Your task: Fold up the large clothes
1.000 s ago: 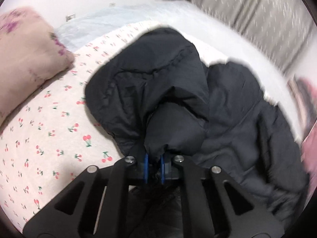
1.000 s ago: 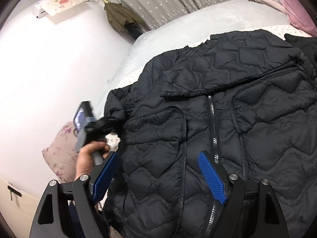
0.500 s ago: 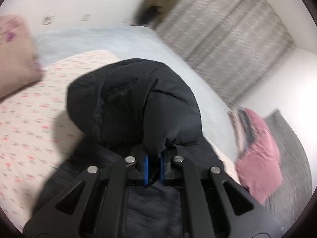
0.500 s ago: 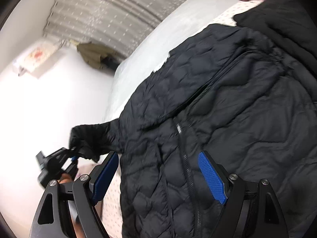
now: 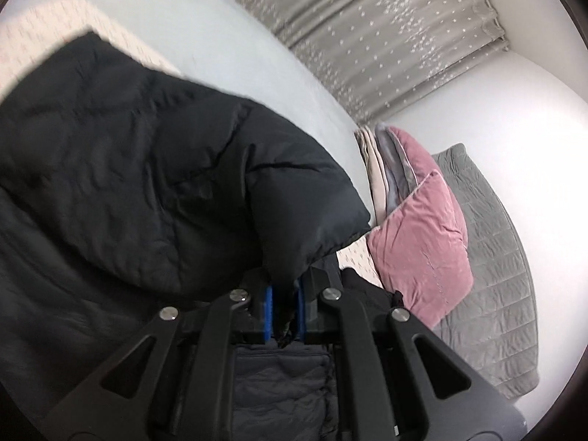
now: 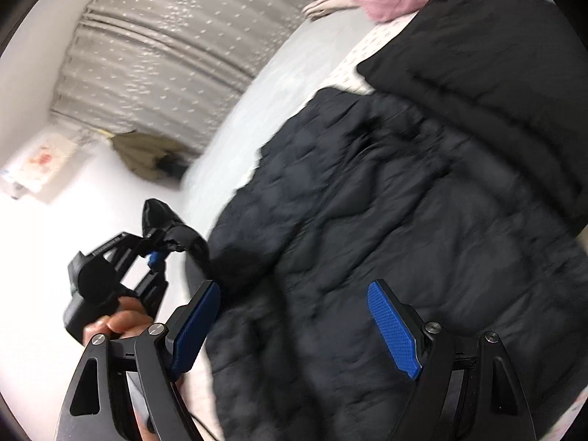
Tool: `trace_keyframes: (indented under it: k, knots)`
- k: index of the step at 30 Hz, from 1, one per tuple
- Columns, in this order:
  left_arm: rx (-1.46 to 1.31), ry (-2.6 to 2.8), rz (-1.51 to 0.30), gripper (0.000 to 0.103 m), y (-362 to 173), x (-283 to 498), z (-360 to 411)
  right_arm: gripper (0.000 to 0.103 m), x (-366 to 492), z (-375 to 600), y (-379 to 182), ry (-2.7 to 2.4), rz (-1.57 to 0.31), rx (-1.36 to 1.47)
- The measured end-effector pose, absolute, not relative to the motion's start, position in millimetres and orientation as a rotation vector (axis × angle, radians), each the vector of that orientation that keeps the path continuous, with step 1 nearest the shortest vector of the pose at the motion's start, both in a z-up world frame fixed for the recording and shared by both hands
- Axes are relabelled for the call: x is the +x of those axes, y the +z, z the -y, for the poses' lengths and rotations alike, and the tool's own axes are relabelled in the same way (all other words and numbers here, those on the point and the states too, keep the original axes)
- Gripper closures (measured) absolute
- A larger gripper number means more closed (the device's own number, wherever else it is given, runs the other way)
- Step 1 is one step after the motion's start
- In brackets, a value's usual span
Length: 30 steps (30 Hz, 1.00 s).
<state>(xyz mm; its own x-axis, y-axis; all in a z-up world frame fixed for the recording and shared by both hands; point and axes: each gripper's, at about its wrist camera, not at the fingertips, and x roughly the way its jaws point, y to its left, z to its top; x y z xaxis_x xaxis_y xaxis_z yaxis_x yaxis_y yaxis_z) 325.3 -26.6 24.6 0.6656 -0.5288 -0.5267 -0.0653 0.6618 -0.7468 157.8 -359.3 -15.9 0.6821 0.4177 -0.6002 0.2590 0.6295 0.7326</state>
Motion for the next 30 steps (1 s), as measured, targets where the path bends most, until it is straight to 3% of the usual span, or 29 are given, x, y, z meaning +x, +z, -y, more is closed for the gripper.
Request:
trace_keyframes:
  k: [2,8,10,12,18,24,29,30]
  knots:
    - [-0.854,-0.326,-0.839,0.092,12,332,42,0.019,162,367,-23,0.044,-0.871,0.901]
    - [-0.809,-0.285,-0.955,0.074,-26,336,69,0.019,159,391,-34,0.024,-0.881,0.952]
    - [-0.805,-0.272,-0.975,0.067,-33,339,66,0.019,158,390,-31,0.034,-0.872,0.935]
    - [-0.796,-0.253,-0.986,0.053,-35,340,61,0.019,159,385,-31,0.056,-0.876,0.926]
    - [-0.824,-0.292,-1.016,0.05,-34,328,49,0.019,163,369,-27,0.088,-0.889,0.878]
    - [-0.496,-0.176,-0.914,0.026,-8,321,61,0.019,162,367,-24,0.062,-0.87,0.855]
    - [-0.396,-0.122,-1.165,0.024,-80,349,76,0.019,162,361,-22,0.043,-0.874,0.809]
    - [-0.385,-0.122,-1.142,0.024,-79,348,76,0.019,162,361,-22,0.032,-0.872,0.802]
